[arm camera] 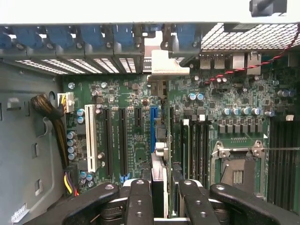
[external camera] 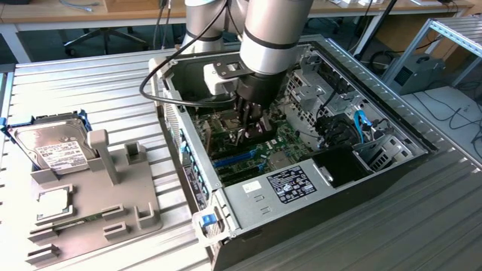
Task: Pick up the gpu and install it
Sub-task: 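Insert the gpu into the slot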
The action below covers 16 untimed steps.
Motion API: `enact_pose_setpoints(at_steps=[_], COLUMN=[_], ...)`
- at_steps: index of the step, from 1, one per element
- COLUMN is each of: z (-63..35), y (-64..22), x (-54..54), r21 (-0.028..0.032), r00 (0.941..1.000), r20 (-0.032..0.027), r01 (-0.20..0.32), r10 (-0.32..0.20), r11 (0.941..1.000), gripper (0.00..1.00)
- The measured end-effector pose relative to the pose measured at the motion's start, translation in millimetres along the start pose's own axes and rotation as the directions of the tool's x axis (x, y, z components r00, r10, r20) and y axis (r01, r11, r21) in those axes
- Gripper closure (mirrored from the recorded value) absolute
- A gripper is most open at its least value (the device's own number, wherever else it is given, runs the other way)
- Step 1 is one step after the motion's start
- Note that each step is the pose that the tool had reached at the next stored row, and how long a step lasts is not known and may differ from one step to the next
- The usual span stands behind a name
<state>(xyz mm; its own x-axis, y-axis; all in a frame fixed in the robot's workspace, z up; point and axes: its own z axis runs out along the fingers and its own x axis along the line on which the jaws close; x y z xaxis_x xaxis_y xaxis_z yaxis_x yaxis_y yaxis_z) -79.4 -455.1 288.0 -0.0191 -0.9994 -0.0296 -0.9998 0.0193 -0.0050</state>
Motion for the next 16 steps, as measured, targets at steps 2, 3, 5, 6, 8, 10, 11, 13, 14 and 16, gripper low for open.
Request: enact_pose_setpoints(at_steps=[2, 3, 5, 6, 8, 10, 11, 13, 14, 16], z=[1.2, 1.9, 3.3, 4.0, 5.7, 7.8, 8.6, 9.7, 10.1, 11.0], y=[0.6, 1.1, 2.1, 2.8, 4.2, 5.4, 5.7, 6.4, 6.7, 7.4], x=[0.2, 0.3, 0.5, 0.6, 1.0, 1.7, 2.1, 2.6, 3.0, 3.9], r21=[0.0000, 0.0000, 0.0000, 0.0000, -0.0001, 0.0000, 0.0000, 0.0000, 0.0000, 0.0000], r00=[1.0000, 1.0000, 1.0000, 1.0000, 1.0000, 1.0000, 1.0000, 1.0000, 1.0000, 1.0000], r20=[-0.0001, -0.0001, -0.0002, -0.0003, -0.0007, -0.0009, -0.0009, -0.0012, -0.0015, -0.0022], r01=[0.000, 0.000, 0.000, 0.000, 0.000, 0.000, 0.000, 0.000, 0.000, 0.000], r10=[0.000, 0.000, 0.000, 0.000, 0.000, 0.000, 0.000, 0.000, 0.000, 0.000], r11=[1.0000, 1.0000, 1.0000, 1.0000, 1.0000, 1.0000, 1.0000, 1.0000, 1.0000, 1.0000], gripper=[0.73, 0.73, 0.73, 0.73, 0.73, 0.73, 0.73, 0.73, 0.73, 0.73])
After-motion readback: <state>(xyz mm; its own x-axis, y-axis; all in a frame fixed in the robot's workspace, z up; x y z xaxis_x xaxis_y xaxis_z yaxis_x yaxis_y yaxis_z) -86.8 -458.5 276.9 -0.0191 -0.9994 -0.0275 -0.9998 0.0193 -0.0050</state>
